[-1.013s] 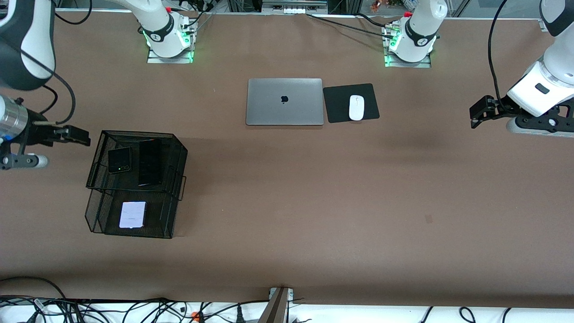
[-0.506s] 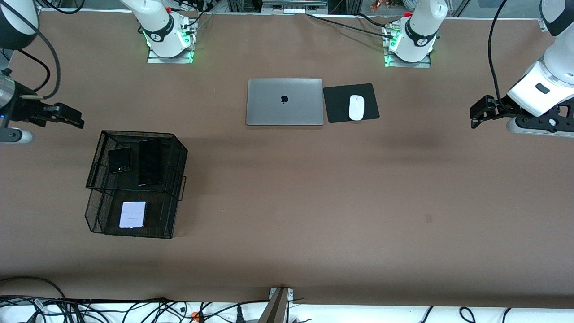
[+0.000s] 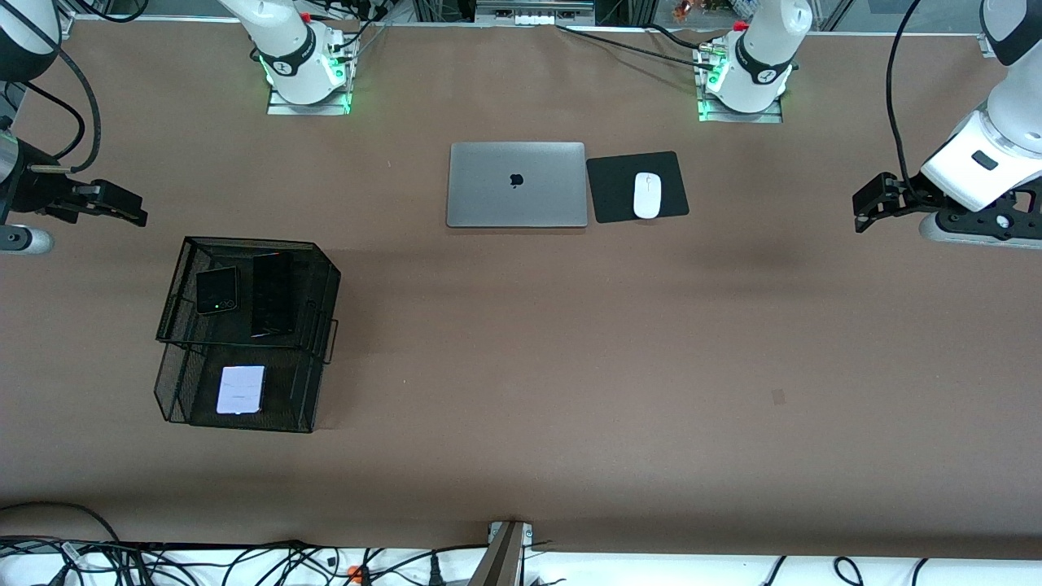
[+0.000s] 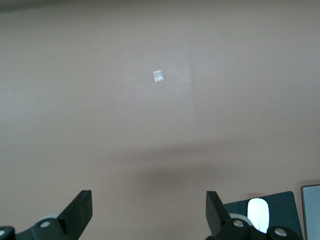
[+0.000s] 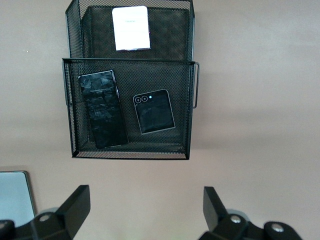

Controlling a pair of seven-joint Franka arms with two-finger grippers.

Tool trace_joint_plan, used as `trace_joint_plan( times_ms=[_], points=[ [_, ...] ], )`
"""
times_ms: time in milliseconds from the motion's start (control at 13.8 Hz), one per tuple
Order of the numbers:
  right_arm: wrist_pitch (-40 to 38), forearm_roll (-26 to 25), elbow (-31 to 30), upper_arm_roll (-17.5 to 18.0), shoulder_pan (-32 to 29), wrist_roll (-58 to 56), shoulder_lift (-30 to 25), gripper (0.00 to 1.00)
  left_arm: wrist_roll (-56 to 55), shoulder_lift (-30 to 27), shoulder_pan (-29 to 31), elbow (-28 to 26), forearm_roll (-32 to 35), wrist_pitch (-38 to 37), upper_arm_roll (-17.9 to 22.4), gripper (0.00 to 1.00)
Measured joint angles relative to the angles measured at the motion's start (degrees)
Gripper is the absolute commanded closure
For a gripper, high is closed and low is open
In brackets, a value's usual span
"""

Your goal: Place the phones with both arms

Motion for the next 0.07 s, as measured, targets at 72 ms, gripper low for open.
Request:
trace_joint_plan(
  times_ms=[72],
  points=[
    [-0.1, 0.0, 0.0, 0.0, 0.0, 0.0, 0.0, 0.0, 0.0, 0.0, 0.0, 0.0, 0.0, 0.0, 0.0, 0.0]
  ],
)
